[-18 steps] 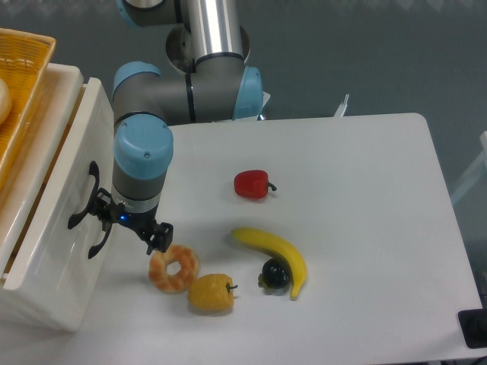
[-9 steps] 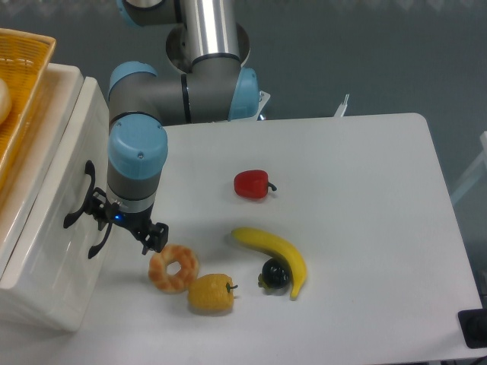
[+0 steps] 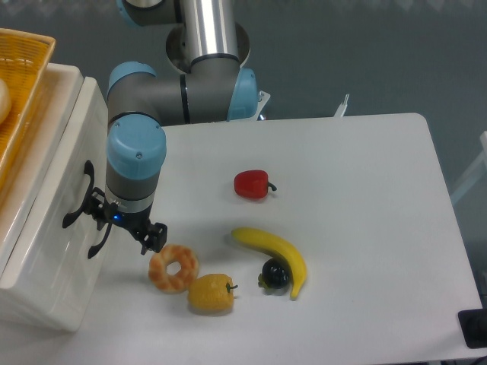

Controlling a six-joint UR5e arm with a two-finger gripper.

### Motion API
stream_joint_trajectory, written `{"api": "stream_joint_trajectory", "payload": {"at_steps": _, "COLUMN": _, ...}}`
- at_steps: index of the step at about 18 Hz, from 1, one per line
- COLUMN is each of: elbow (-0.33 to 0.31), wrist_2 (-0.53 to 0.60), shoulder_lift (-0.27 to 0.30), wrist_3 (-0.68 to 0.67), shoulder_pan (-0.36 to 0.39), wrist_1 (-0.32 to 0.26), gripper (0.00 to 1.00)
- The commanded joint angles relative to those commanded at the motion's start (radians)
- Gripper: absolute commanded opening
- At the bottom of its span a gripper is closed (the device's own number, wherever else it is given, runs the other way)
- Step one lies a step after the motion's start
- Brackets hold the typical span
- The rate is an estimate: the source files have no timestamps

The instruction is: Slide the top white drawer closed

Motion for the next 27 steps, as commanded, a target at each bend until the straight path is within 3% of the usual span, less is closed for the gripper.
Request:
{"api": "stream_joint_trajectory", "payload": {"at_steps": 9, "elbow": 0.011, "wrist_2": 0.002, "shoulder_lift": -0.002, "wrist_3": 0.0, "shoulder_pan": 0.009, "wrist_1": 0.002, "gripper": 1.0}}
{"api": "stream_joint_trajectory", "payload": {"at_steps": 16, "elbow": 0.064, "wrist_2": 0.054, "shoulder_lift": 0.024, "wrist_3": 0.103, "shoulder_pan": 0.141, "wrist_1": 0.002, "gripper": 1.0}}
{"api": "stream_joint_trajectory", "payload": {"at_steps": 21, "elbow": 0.072, "wrist_2": 0.118, "shoulder_lift": 0.078, "wrist_3": 0.438, "shoulder_pan": 0.228, "wrist_1": 0.002, "gripper": 1.0}}
{"api": "stream_joint_trajectory", "payload": {"at_steps": 27, "elbow": 0.063, "wrist_2": 0.164, "shoulder_lift": 0.135, "wrist_3": 0.661, "shoulder_pan": 0.348, "wrist_1": -0.005, "gripper": 1.0}}
